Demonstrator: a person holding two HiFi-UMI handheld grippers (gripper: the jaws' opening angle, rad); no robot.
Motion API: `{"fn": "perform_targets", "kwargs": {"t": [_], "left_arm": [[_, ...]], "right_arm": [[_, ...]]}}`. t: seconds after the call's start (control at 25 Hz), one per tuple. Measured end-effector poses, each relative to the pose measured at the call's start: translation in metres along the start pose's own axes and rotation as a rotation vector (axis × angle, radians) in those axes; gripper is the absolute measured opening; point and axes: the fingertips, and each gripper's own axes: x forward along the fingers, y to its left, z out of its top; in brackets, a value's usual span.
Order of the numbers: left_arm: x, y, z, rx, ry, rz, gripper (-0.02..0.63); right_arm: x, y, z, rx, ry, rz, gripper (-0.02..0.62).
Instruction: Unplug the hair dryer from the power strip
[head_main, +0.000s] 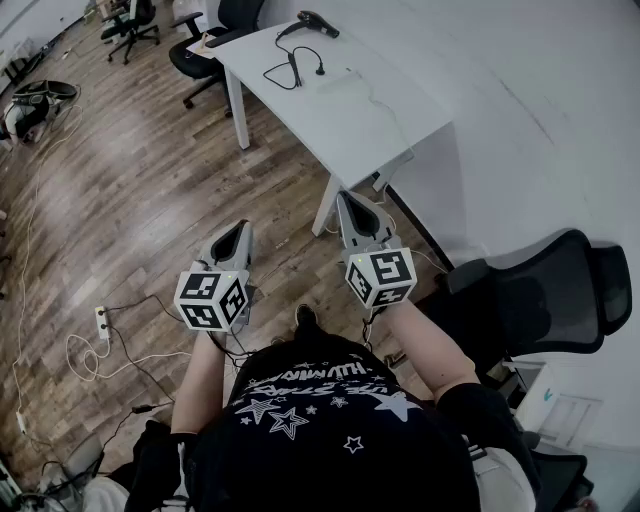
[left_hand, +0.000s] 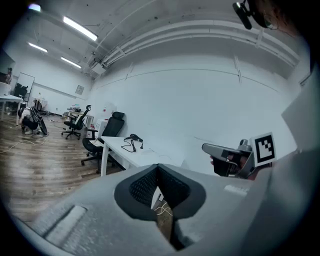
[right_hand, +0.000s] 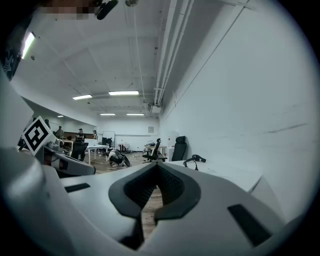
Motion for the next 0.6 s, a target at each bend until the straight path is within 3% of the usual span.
{"fn": "perform_targets", "kwargs": {"t": [0.6], "left_arm": [[-0.022,-0.001,-0.023,0.014,0.041,-0.014,0.006]], "right_arm": [[-0.012,0.038,-0.043,0.070,0.075,0.022,0.008]]}}
